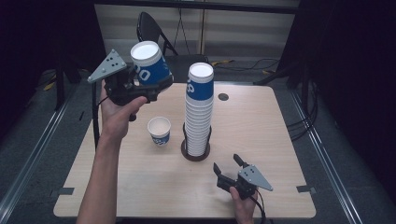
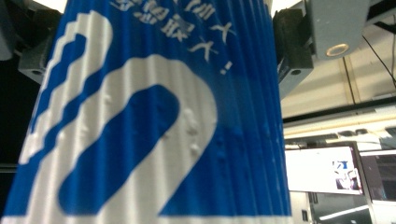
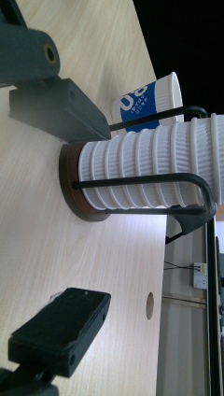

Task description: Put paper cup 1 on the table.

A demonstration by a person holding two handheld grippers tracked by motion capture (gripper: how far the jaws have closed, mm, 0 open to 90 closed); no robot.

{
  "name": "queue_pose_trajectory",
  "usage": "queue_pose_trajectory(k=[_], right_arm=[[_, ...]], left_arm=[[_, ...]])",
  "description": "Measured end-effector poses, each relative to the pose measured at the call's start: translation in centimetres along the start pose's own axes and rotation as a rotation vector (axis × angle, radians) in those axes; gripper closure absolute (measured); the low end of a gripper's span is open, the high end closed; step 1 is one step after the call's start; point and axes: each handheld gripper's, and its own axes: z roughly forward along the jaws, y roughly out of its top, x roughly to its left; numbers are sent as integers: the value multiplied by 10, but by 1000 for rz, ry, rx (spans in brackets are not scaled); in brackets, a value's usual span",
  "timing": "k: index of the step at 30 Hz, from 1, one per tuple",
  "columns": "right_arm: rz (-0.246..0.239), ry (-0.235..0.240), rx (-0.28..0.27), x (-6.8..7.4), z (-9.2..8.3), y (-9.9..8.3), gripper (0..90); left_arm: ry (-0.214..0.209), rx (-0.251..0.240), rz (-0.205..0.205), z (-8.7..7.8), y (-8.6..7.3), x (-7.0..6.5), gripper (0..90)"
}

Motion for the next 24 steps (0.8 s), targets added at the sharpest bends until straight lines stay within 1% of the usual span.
queue_pose_trajectory(k=[2,6,8,10,12,13,16,17,18,19,21,24], right_arm=[[1,0,1,0,0,0,175],[0,-2,1,0,0,0,176],[0,-2,1,0,0,0,176],[-1,-2,2,0,0,0,176],[0,-3,2,0,0,0,175],[0,-4,2,0,0,0,175],[1,-6,4,0,0,0,174],[1,-6,4,0,1,0,174],[1,-7,6,0,1,0,174],[-4,-10,8,1,1,0,174],[-3,-13,9,1,1,0,174],[-13,-13,10,2,1,0,173]], left_arm=[[11,10,-7,-1,-6,0,195],[11,43,-8,-2,-20,-1,195],[0,51,-9,-4,-27,-3,194],[-11,51,-29,-5,-35,-5,194],[-16,66,-31,-7,-41,-7,194],[-14,64,-34,-7,-44,-8,194],[-33,71,-51,-9,-53,-11,194],[-36,64,-72,-9,-56,-13,194],[-41,65,-77,-10,-58,-14,194],[-40,75,-68,-11,-63,-16,194],[-38,74,-68,-11,-65,-17,194],[-49,91,-95,-12,-73,-20,194]])
